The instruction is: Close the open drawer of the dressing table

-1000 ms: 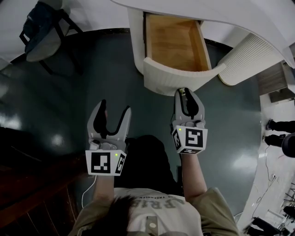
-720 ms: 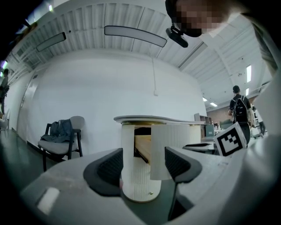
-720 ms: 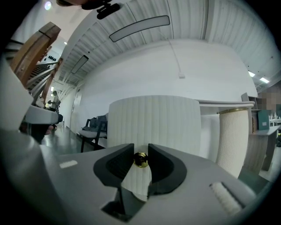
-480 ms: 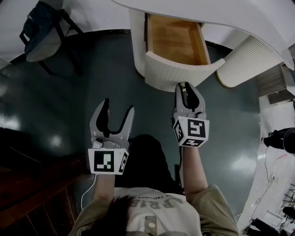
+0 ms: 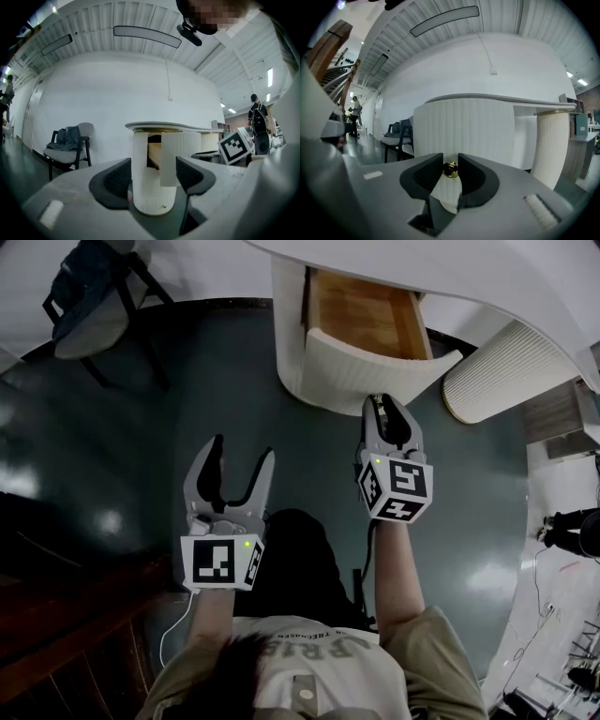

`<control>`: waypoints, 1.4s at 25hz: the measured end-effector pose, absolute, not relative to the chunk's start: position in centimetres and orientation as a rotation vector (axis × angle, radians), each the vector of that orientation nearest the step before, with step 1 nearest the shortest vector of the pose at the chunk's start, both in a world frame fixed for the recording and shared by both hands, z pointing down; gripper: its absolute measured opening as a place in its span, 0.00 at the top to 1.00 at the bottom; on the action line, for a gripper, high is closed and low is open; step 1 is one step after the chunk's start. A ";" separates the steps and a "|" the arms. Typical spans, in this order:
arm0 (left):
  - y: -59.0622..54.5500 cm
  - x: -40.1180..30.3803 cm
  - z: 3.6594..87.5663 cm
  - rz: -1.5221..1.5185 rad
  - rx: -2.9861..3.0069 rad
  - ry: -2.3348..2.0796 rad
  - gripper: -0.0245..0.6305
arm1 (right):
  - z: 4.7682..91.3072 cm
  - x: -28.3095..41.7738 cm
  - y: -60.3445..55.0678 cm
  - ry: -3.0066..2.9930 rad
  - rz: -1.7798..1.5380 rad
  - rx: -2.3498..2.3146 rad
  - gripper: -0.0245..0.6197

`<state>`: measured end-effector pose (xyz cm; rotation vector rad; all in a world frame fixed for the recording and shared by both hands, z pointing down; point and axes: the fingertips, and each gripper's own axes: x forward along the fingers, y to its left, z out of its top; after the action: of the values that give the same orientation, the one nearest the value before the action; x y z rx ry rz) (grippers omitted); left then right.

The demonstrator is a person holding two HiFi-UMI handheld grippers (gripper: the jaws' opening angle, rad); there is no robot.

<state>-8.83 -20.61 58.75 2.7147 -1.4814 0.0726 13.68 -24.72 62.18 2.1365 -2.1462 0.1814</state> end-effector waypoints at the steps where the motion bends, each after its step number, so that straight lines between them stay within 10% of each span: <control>1: -20.7 -8.9 58.8 0.072 2.713 -1.483 0.48 | 62.1 13.8 -25.0 -2.146 0.185 2.137 0.80; 35: -21.7 -8.8 61.2 0.085 2.709 -1.500 0.48 | 62.1 15.4 -33.0 -2.147 0.227 2.138 0.80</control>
<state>-8.82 -21.72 61.21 2.7088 -1.5003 0.0848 15.44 -33.03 62.05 2.1379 -2.1467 0.2266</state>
